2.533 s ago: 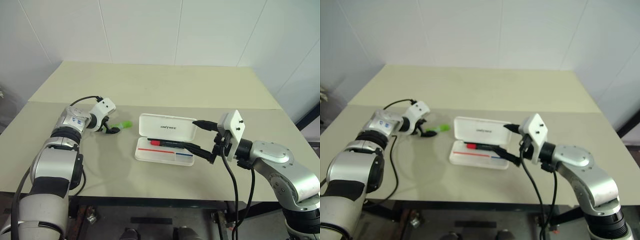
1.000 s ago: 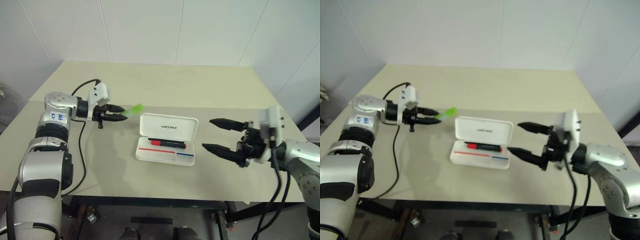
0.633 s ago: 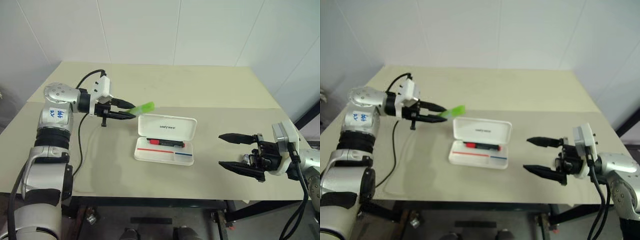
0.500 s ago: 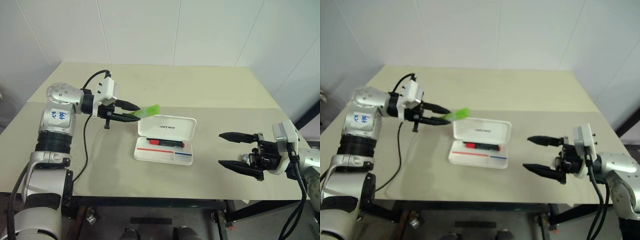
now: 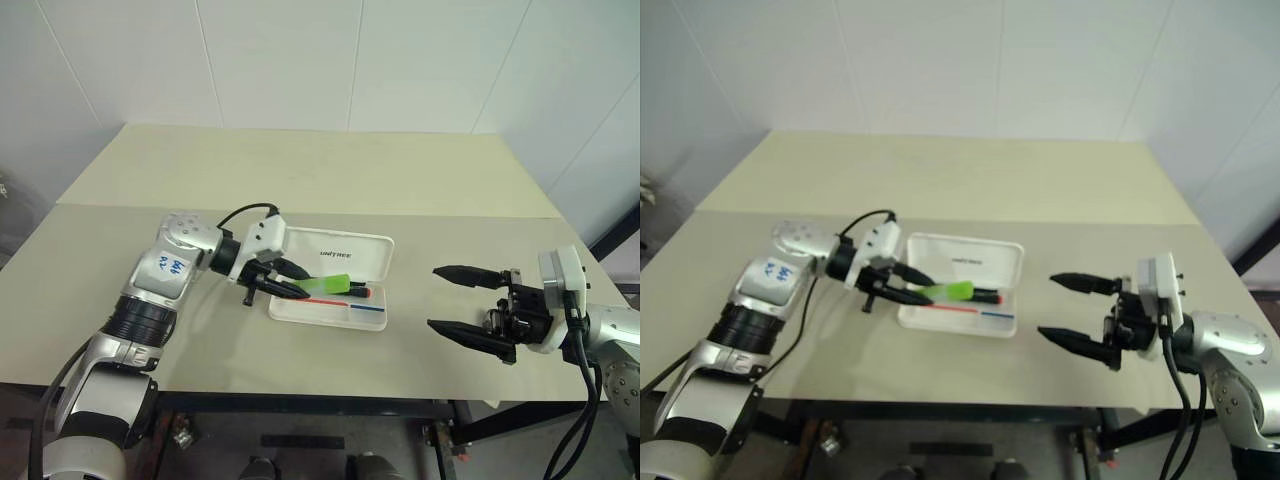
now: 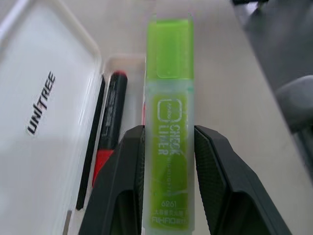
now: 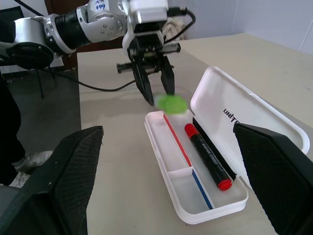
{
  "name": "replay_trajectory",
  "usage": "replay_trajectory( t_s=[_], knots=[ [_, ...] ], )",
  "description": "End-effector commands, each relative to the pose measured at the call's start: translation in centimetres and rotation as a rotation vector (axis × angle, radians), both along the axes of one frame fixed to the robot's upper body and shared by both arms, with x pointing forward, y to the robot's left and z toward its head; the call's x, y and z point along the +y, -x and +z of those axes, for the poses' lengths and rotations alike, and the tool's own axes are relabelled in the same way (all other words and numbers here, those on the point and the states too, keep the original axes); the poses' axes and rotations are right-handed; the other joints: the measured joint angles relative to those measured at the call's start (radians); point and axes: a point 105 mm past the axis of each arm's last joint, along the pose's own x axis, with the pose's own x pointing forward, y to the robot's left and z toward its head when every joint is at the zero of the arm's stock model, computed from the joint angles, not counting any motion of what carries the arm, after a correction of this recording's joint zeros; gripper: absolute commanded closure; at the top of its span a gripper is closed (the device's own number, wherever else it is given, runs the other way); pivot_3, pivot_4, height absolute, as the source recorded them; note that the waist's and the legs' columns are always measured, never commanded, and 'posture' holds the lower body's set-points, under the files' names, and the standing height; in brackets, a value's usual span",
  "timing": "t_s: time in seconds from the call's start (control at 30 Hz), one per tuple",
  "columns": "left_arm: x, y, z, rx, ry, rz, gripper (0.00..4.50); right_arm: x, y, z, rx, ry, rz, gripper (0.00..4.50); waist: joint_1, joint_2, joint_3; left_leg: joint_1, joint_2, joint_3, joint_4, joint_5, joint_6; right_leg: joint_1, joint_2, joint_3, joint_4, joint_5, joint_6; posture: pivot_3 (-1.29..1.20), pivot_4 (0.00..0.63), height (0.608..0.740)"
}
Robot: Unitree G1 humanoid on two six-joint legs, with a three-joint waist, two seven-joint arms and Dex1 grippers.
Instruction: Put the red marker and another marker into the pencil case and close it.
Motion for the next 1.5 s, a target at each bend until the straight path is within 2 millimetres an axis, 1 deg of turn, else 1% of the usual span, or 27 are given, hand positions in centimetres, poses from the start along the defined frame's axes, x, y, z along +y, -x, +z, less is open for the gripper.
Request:
replay_trajectory(
  t_s=[0.03,0.17,0.33,0.63,0.73,1.0,1.07,1.13,1.33,1.37,1.5],
  knots=[
    [-1.1,-0.2,-0.4,-0.006,-0.008,0.000,3.35,0.4,0.5,0.6,-0.050,-0.003,0.006,0.00,0.000,0.000,0.000,0.000,0.000,0.000,0.000,0.000,0.000,0.000,0.000,0.000,0.000,0.000,0.000,0.00,0.150,0.740],
    [-1.9,0.1,-1.2,0.003,-0.044,-0.028,3.35,0.4,0.6,0.6,-0.051,-0.008,-0.008,0.00,-0.002,0.000,0.000,0.000,0.000,0.001,0.000,0.000,0.000,0.000,0.000,0.001,-0.001,0.000,0.000,0.00,0.150,0.740],
    [-1.7,0.0,-2.0,-0.019,-0.097,-0.050,3.35,0.4,0.7,0.4,-0.053,-0.009,-0.024,0.00,-0.001,0.000,0.000,0.000,0.000,0.001,0.000,0.000,0.000,0.000,0.001,0.002,0.000,0.000,0.000,0.00,0.150,0.740],
    [-0.5,-1.8,-1.6,-0.064,-0.150,-0.006,3.35,0.1,1.0,0.1,-0.049,-0.009,-0.049,0.00,-0.001,0.000,0.000,0.000,0.000,0.001,0.000,0.000,0.000,0.000,0.002,0.002,-0.001,0.000,0.000,0.00,0.150,0.740],
    [-0.4,-1.9,-1.4,-0.070,-0.150,-0.018,3.35,0.1,0.9,0.1,-0.050,-0.009,-0.054,0.00,-0.001,0.000,0.000,0.000,0.000,0.001,-0.001,0.000,0.000,0.000,0.001,0.002,-0.001,0.000,0.000,0.00,0.150,0.740],
    [-1.2,-1.7,-1.4,-0.068,-0.143,-0.055,3.35,0.0,0.9,0.0,-0.051,-0.007,-0.063,0.00,-0.001,0.000,0.000,0.000,0.000,0.001,0.000,0.000,0.000,0.000,0.002,0.002,-0.001,0.000,0.000,0.00,0.150,0.740],
    [-1.4,-1.7,-1.4,-0.068,-0.141,-0.058,2.63,0.0,0.9,0.0,-0.051,-0.007,-0.066,0.00,-0.001,0.000,0.000,0.000,0.000,0.001,-0.001,0.000,0.000,0.000,0.002,0.002,-0.001,0.000,0.000,0.00,0.150,0.740],
    [-1.5,-1.6,-1.5,-0.066,-0.143,-0.064,2.14,-0.1,1.0,0.0,-0.051,-0.007,-0.068,0.00,-0.001,0.000,0.000,0.000,0.000,0.001,-0.001,0.000,0.000,0.000,0.002,0.002,-0.001,0.000,0.000,0.00,0.150,0.740],
    [-1.3,-1.7,-1.7,-0.060,-0.152,-0.049,0.12,-0.2,1.0,-0.1,-0.050,-0.007,-0.079,0.00,-0.001,0.000,0.000,0.000,0.000,0.001,0.000,0.000,0.000,0.000,0.002,0.002,-0.001,0.000,0.000,0.00,0.150,0.740],
    [-1.3,-1.7,-1.6,-0.060,-0.151,-0.047,0.04,-0.2,1.0,-0.1,-0.050,-0.008,-0.080,0.00,-0.001,0.000,0.000,0.000,0.000,0.001,0.000,0.000,0.000,0.000,0.002,0.002,-0.001,0.000,0.000,0.00,0.150,0.740],
    [-1.1,-1.7,-1.6,-0.063,-0.151,-0.047,0.04,-0.2,0.9,-0.1,-0.049,-0.008,-0.083,0.00,-0.001,0.000,0.000,0.000,0.000,0.001,0.000,0.000,0.000,0.000,0.002,0.002,-0.001,0.000,0.000,0.00,0.150,0.740]
  ],
)
